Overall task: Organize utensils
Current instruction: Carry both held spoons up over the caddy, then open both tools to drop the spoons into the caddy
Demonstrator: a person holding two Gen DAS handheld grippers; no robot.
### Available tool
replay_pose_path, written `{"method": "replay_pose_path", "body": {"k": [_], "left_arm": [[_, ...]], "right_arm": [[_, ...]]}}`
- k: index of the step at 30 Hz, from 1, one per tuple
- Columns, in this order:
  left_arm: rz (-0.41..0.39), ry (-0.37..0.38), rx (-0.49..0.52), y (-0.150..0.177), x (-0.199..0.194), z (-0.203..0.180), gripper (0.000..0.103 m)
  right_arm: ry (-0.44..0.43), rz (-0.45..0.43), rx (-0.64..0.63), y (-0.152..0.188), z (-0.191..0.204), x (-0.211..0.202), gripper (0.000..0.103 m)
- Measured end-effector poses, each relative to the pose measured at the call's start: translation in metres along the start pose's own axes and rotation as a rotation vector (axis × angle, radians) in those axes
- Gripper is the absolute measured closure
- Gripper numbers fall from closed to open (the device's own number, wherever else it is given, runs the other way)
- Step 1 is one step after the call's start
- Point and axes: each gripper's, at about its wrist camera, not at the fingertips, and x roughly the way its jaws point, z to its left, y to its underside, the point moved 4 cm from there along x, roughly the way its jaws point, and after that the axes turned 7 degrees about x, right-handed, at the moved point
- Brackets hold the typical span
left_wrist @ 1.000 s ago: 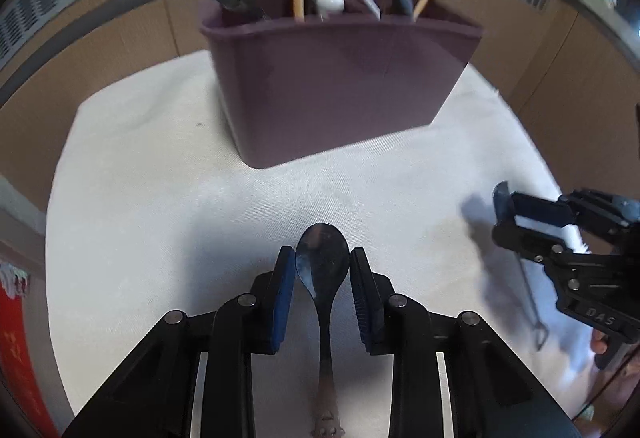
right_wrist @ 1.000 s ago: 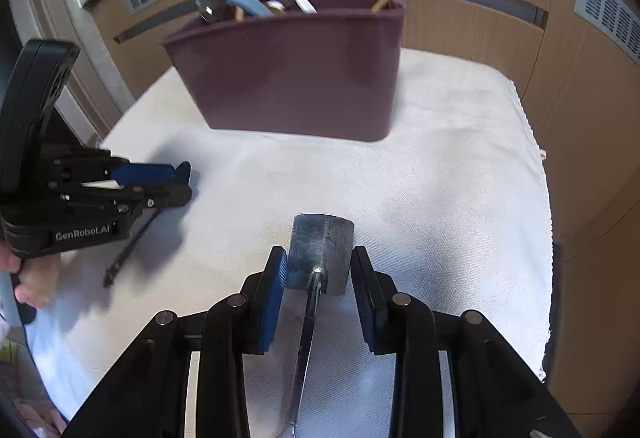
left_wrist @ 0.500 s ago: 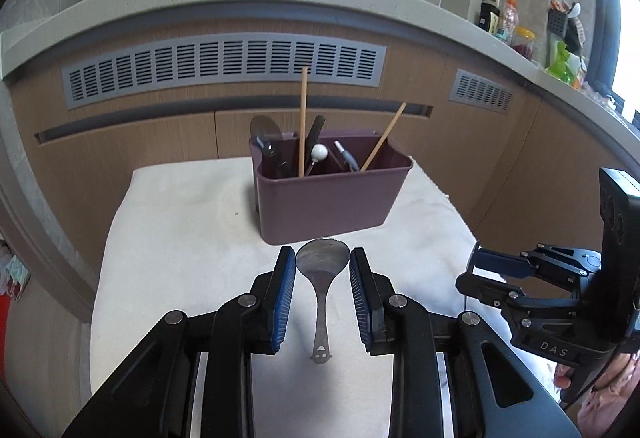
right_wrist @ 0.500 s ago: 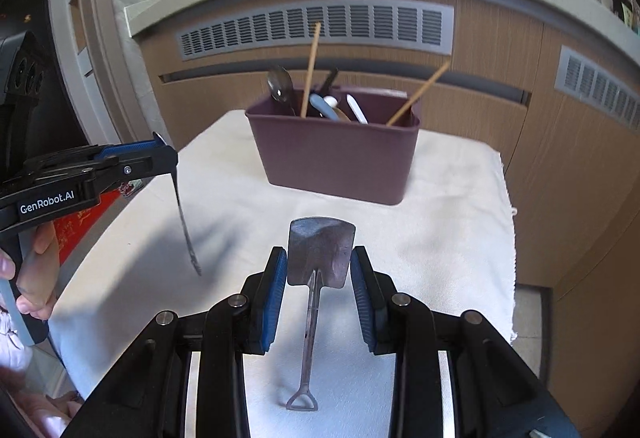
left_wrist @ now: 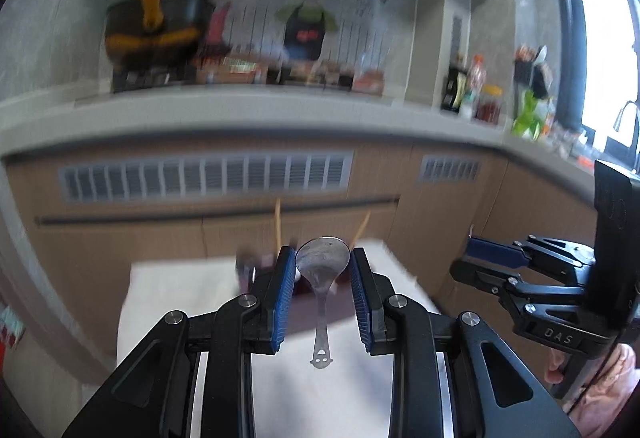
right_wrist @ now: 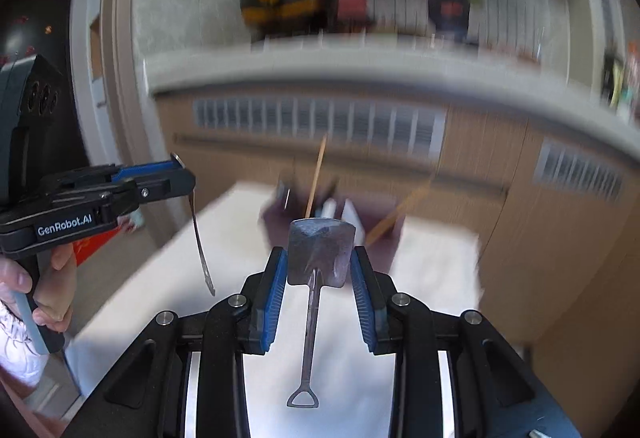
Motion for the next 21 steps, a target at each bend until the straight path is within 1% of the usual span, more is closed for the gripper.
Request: {"method": "replay_pose_path", "body": {"k": [2, 3, 4, 6, 8, 11, 16, 21], "left_arm": [[-0.074, -0.003, 0.01, -0.035, -0.004, 0.005, 0.074], [-0.114, -0.028, 0.023, -0.051, -0.002, 0.008, 0.074], [-0.135, -0.045, 0.027, -0.062, 0.001, 0.012, 0.074], [-0.152, -0.05, 0.023, -0.073, 0.011, 0.018, 0.074], [-0.144, -0.047, 0.006, -0.076, 0.029, 0.027, 0.074], [-0.115, -0.046, -0.03, -0.065, 0.06, 0.044, 0.074], [-0.029, -0.027, -0.086, -0.032, 0.117, 0.062, 0.074], [0.044, -0.036, -0.086, 0.003, 0.154, 0.063, 0.074]], "right_arm": [[0.023, -0.098, -0.014, -0.04, -0.003, -0.008, 0.073], [0.04, -0.142, -0.019, -0.058, -0.005, -0.008, 0.073], [0.051, -0.175, -0.015, -0.073, -0.008, -0.006, 0.073], [0.064, -0.219, -0.003, -0.093, -0.014, 0.004, 0.073], [0.072, -0.236, 0.007, -0.1, -0.019, 0.018, 0.073], [0.082, -0.235, 0.028, -0.097, -0.027, 0.047, 0.073], [0.116, -0.155, 0.062, -0.075, -0.042, 0.103, 0.073], [0.148, -0.091, 0.067, -0.047, -0.055, 0.145, 0.073]]}}
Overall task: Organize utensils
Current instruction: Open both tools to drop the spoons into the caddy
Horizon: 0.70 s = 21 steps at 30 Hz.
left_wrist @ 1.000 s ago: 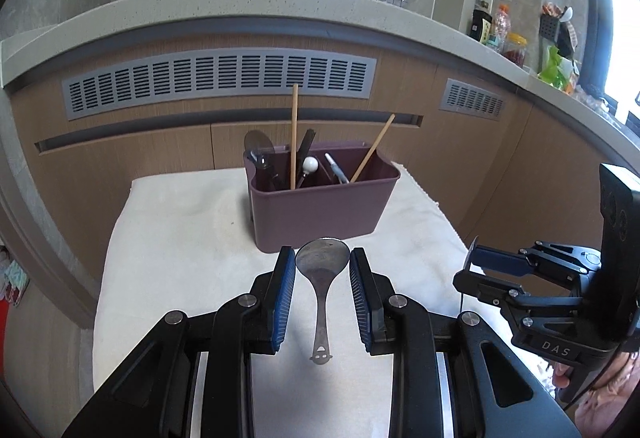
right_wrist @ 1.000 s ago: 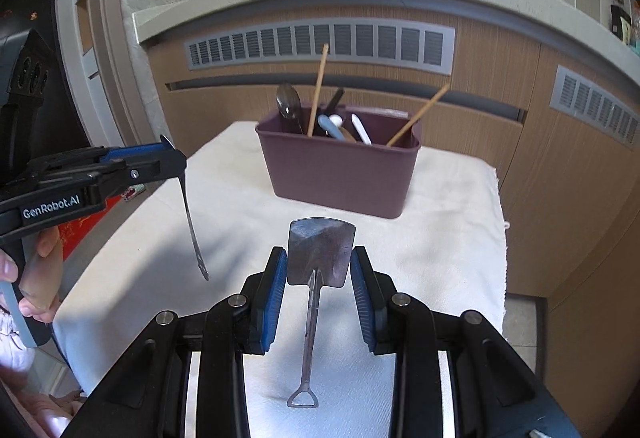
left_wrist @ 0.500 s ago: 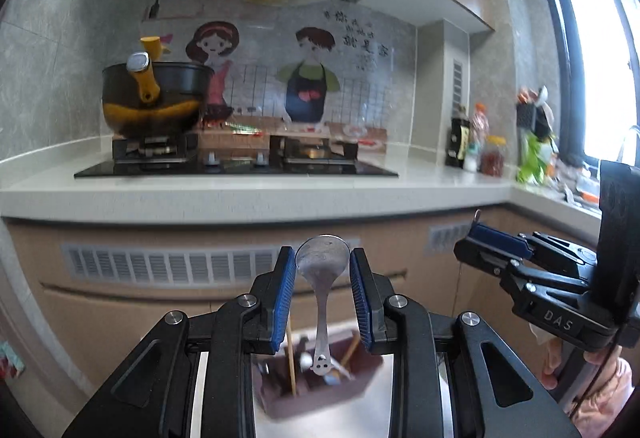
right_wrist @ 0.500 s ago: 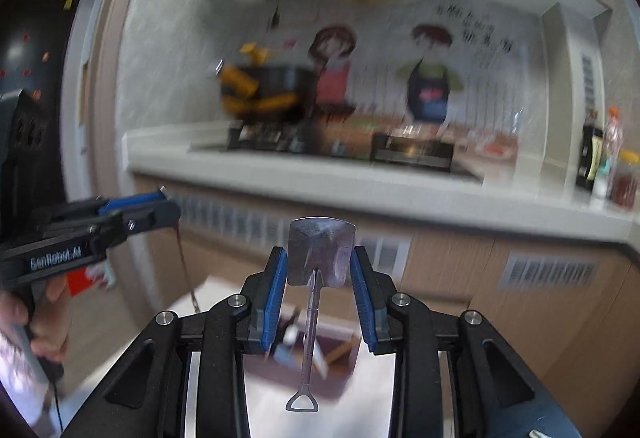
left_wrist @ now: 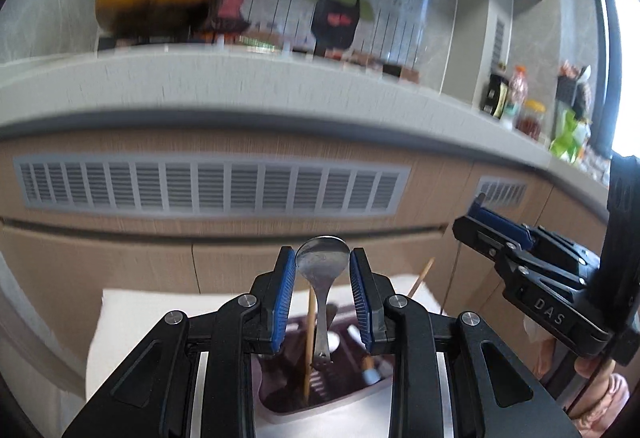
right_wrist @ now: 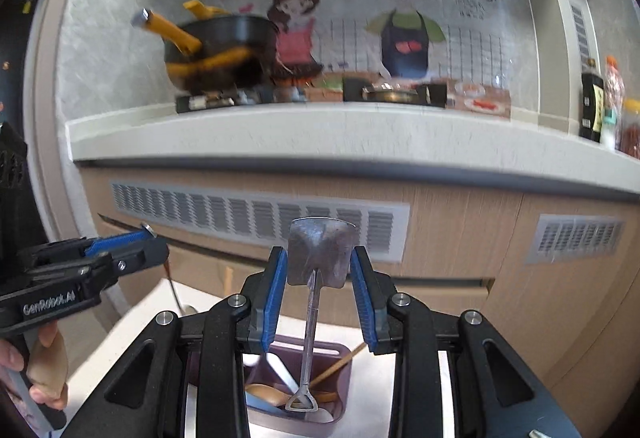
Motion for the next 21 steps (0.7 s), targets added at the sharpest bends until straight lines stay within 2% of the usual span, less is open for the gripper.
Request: {"method": "replay_pose_path", "body": {"k": [8, 11, 12, 14, 15, 16, 21], "left_arm": [[0.127, 0.006, -0.037, 0.051, 0.036, 0.003, 0.074], [0.159, 0.003, -0.053, 0.064, 0.039, 0.005, 0.071], [0.175, 0.005, -0.063, 0.068, 0.039, 0.005, 0.065], [0.182, 0.009, -0.086, 0.069, 0.034, 0.006, 0.058], [0.177, 0.004, -0.094, 0.069, 0.027, 0.006, 0.056], [0.169, -0.004, -0.097, 0.069, 0.018, 0.006, 0.055], [0.115, -0.071, -0.102, 0.072, -0.039, -0.006, 0.031]], "right_arm": [[0.008, 0.148, -0.003, 0.052, -0.002, 0.038, 0.073], [0.0, 0.217, 0.013, 0.073, -0.004, 0.046, 0.072], [-0.008, 0.241, 0.023, 0.078, -0.006, 0.048, 0.069], [-0.018, 0.268, 0.06, 0.084, -0.011, 0.046, 0.058], [-0.022, 0.265, 0.088, 0.086, -0.015, 0.04, 0.045], [-0.026, 0.252, 0.107, 0.086, -0.017, 0.032, 0.037], [-0.029, 0.171, 0.109, 0.083, -0.015, -0.028, 0.018]]}}
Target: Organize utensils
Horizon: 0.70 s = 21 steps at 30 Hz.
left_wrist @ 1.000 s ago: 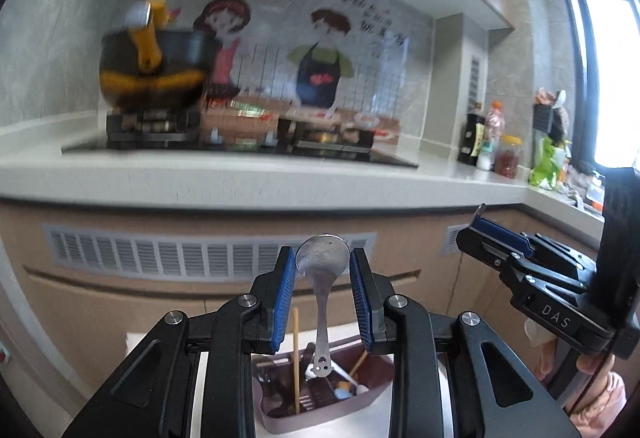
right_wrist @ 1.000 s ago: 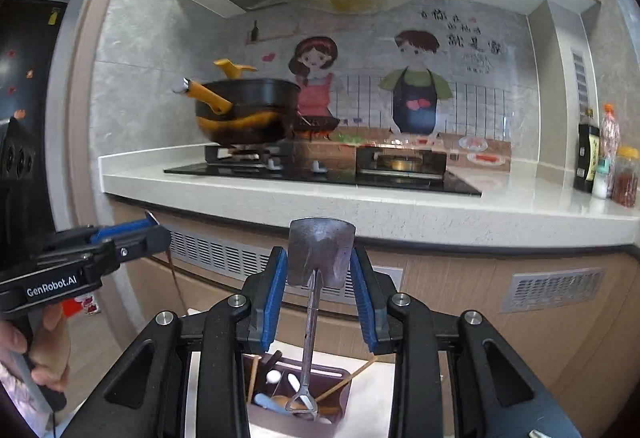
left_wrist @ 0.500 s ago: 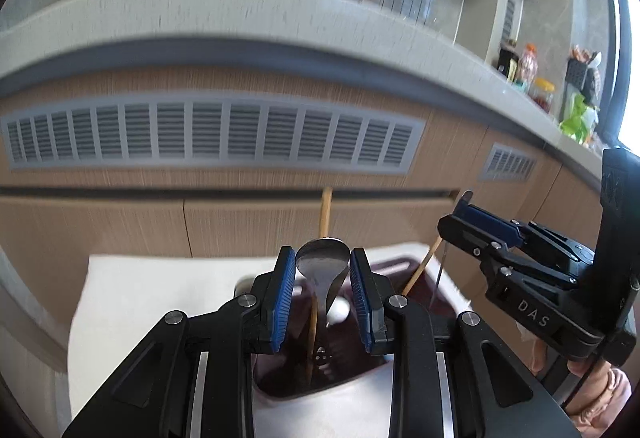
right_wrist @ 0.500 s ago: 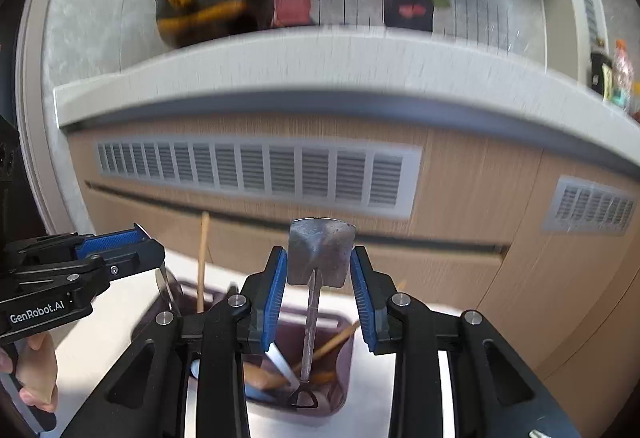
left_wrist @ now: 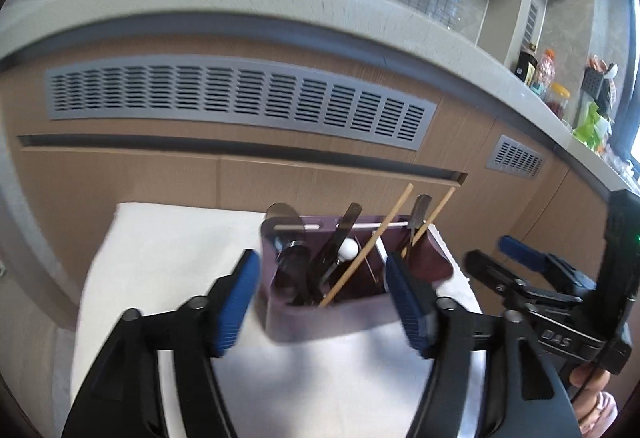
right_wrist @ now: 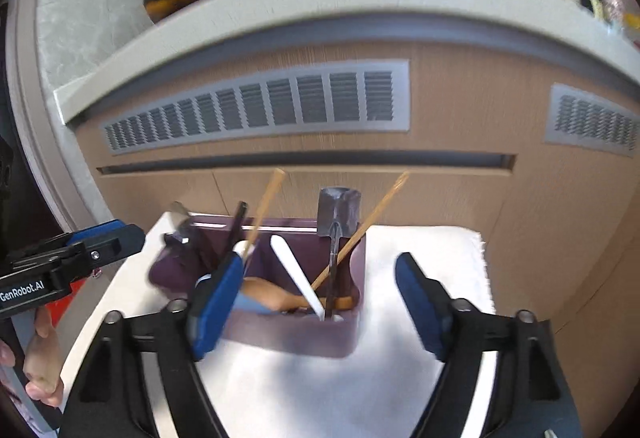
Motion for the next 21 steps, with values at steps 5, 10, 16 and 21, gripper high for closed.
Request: {"method": "replay_pose_path", "body": {"k": [5, 10, 16, 21], "left_arm": [[-0.039, -0.067, 0.012, 0.031, -0.055, -0.015, 0.02], [-0.064, -0.171, 0.068, 0.073, -0.093, -0.033, 0.01], [-0.083, -0.269, 0.145, 0.119, -0.12, -0.053, 0.004], [-0.046, -0.239, 0.117, 0.137, -0.126, -0.061, 0.002]], "right_arm": [[0.003, -0.039, 0.006, 0.02, 0.007, -0.059, 0.002], [0.043, -0.006, 0.02, 0.057, 0.007, -0.098, 0.0], [0.131, 0.027, 0.0, 0.105, 0.005, -0.12, 0.0], [0.164, 0.022, 0.015, 0.124, 0.003, -0.137, 0.0]]}}
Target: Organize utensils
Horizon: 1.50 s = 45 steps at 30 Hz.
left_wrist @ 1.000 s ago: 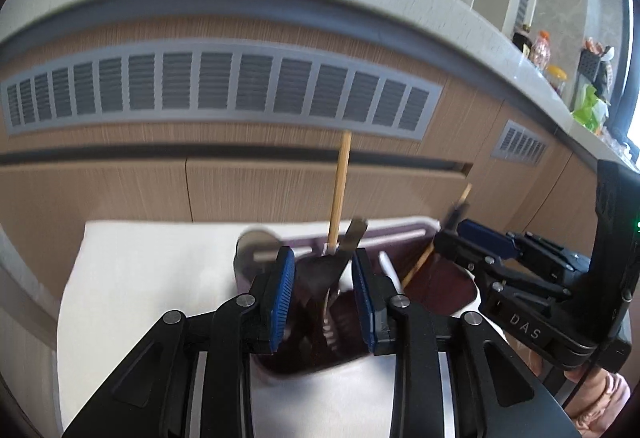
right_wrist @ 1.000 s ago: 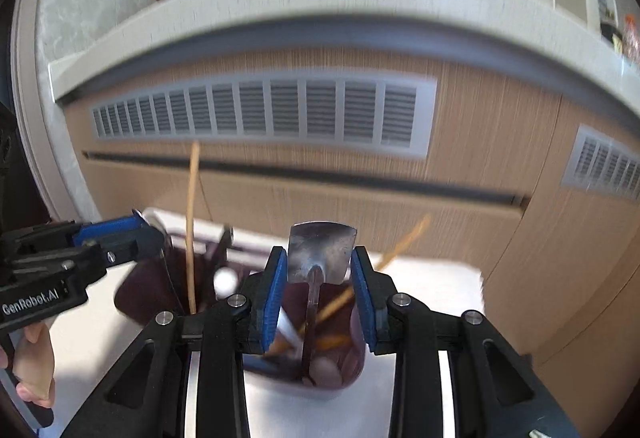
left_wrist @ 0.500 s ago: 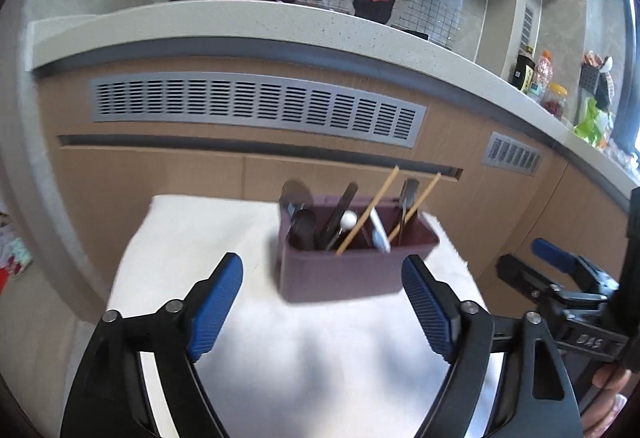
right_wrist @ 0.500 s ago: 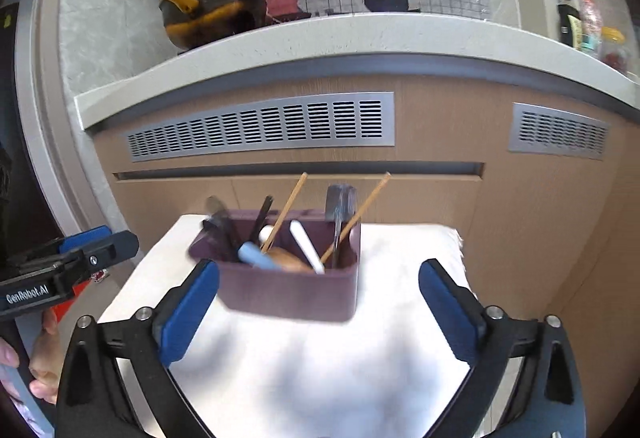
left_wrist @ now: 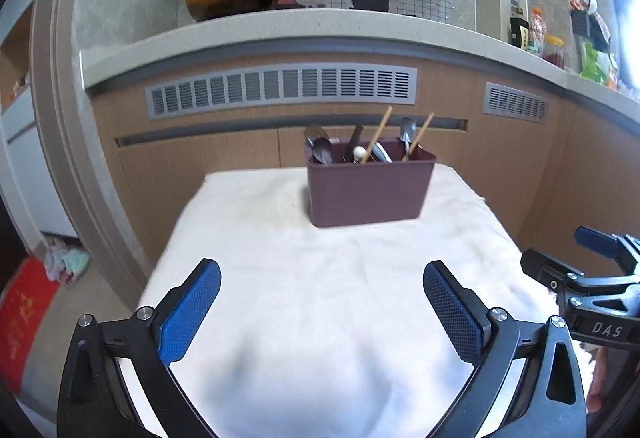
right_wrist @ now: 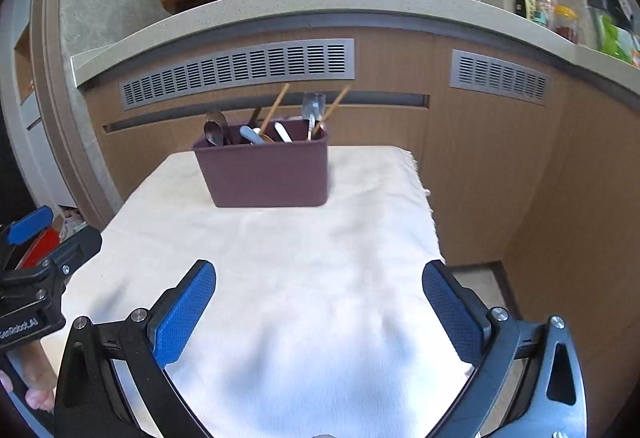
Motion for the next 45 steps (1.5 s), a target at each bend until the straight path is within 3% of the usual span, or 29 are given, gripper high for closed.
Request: {"method": "replay_pose_path", "body": {"k": [10, 45], "left_arm": [[0.015, 0.007, -0.029, -0.001, -0.001, 0.002, 0.002], [0.031, 0.011, 0.011, -0.001, -0.001, -0.005, 0.002]], "right_arm": [[0.006, -0.038, -0.029, -0.003, 0.003, -0.015, 0.0], [0.003, -0.044, -0.028, -0.004, 0.003, -0.017, 0.0]]}}
